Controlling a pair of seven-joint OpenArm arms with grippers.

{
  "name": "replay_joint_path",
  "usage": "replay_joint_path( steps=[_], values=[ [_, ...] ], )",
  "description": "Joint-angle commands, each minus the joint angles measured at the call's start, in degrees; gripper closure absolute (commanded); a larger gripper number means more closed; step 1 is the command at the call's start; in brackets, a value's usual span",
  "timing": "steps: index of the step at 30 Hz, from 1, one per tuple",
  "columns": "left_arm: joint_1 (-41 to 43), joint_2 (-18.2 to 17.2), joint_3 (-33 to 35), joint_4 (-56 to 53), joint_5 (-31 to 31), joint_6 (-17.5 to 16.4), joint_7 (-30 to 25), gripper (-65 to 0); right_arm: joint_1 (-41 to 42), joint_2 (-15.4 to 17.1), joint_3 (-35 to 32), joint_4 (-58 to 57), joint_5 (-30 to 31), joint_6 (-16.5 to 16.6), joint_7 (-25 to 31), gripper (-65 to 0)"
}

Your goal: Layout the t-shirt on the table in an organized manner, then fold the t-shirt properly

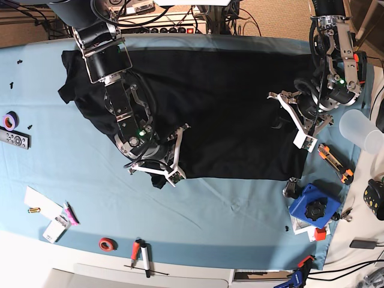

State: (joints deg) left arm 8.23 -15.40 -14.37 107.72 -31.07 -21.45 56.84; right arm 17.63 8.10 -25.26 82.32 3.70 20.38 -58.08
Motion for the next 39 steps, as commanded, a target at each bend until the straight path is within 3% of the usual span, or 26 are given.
replay_joint_path(
  steps=[1,6,14,20,25,28,31,34,39],
  values=[
    [-0.6,-0.5,-0.3,0.9,-0.7,-0.2,-1.4,-25.8,1.6,0.0,0.2,0.8,-0.8,-0.4,0.2,0.0],
    [-0.6,-0.5,-0.3,0.9,-0.7,-0.2,-1.4,-25.8,1.6,0.0,0.2,2.5,-2.0,-0.5,-0.1,0.0],
    [-0.6,-0.5,-0.3,0.9,-0.6,-0.2,-1.6,-25.8,1.6,0.2,2.0,15.5,-2.2,-0.7,0.3,0.0],
    [-0.6,-0.5,-0.3,0.9,-0.7,-0.3,-2.0,-25.8,1.6,0.2,8.8,17.0,-2.0,-0.7,0.2,0.0],
    [-0.9,-0.5,-0.2,0.9,-0.6,-0.9,-9.9,-25.8,1.6,0.5,16.5,17.0,-2.2,-0.7,0.0,0.0],
    [-3.6,-0.5,1.0,0.2,2.5,-1.0,-10.8,-25.8,1.6,0.5,22.2,17.0,-2.3,-0.7,-0.2,0.0],
    [-8.5,-0.5,4.7,-3.3,9.2,1.2,-11.7,-25.8,1.6,0.5,27.9,17.0,-2.3,-0.6,-0.2,0.0],
    [-15.1,-0.5,8.3,-10.2,15.9,5.8,-14.5,-26.1,1.5,0.5,32.2,17.0,-2.2,0.0,-1.0,0.0],
    [-27.0,-0.5,10.1,-23.4,20.2,9.1,-14.4,-26.1,0.2,3.4,33.6,16.9,-2.0,0.8,-1.9,0.0]
  ],
)
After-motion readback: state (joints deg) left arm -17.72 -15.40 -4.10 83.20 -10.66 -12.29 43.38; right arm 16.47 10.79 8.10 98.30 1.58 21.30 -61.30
